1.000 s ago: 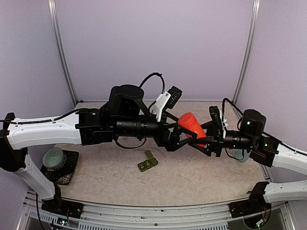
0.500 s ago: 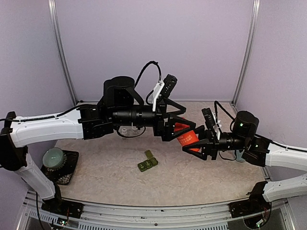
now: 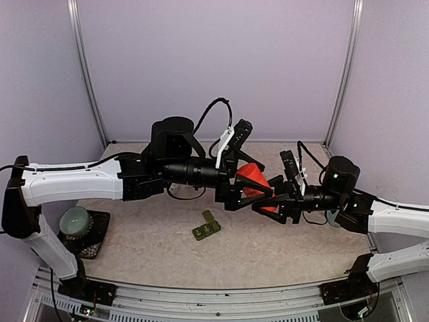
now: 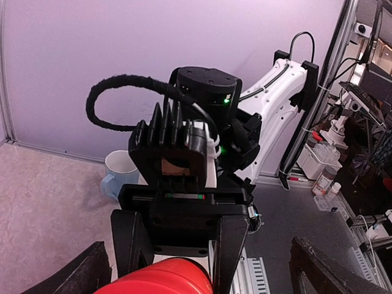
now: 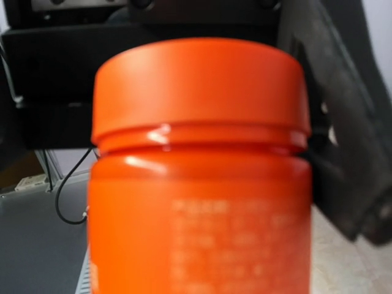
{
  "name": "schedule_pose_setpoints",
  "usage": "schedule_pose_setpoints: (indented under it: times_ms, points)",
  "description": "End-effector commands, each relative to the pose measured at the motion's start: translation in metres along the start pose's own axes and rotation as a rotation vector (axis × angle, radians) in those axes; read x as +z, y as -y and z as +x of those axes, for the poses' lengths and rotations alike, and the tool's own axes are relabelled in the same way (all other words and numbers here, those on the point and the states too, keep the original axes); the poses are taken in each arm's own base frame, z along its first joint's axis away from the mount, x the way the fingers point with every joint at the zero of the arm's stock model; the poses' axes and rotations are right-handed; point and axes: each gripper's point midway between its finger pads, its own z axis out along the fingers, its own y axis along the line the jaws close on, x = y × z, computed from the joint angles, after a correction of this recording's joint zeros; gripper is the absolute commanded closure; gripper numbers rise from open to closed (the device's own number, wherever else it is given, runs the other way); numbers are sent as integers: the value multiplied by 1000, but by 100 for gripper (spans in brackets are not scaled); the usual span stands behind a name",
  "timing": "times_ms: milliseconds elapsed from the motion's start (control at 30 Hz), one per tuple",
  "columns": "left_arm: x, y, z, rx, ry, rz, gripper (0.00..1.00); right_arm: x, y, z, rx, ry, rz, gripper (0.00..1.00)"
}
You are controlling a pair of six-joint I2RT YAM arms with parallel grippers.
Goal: Sort the pills into containers
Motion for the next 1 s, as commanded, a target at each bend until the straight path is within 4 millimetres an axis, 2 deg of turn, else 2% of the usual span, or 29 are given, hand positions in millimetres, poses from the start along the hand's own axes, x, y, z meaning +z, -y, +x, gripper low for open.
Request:
schedule_pose_setpoints:
  times_ms: [0, 233, 533, 633, 833, 967]
  points:
    - [-18, 20, -28, 67, 80, 27, 1, -2, 15, 1, 24, 16, 91, 68]
    - [-16, 32, -20, 83, 48, 15, 1, -23, 54, -2, 98, 47, 275, 68]
    - [-34, 37, -20, 97, 58, -42, 1, -46, 64, -9, 98, 91, 354, 68]
    - [-37, 31, -20, 101, 56, -75, 1, -44, 57, -12, 75, 89, 312, 68]
    - [-42, 1, -27, 42, 93, -92, 1, -30, 21, -16, 28, 83, 97, 69]
    - [-29, -9, -30, 48, 89, -74, 1, -14, -5, -17, -8, 64, -28, 68]
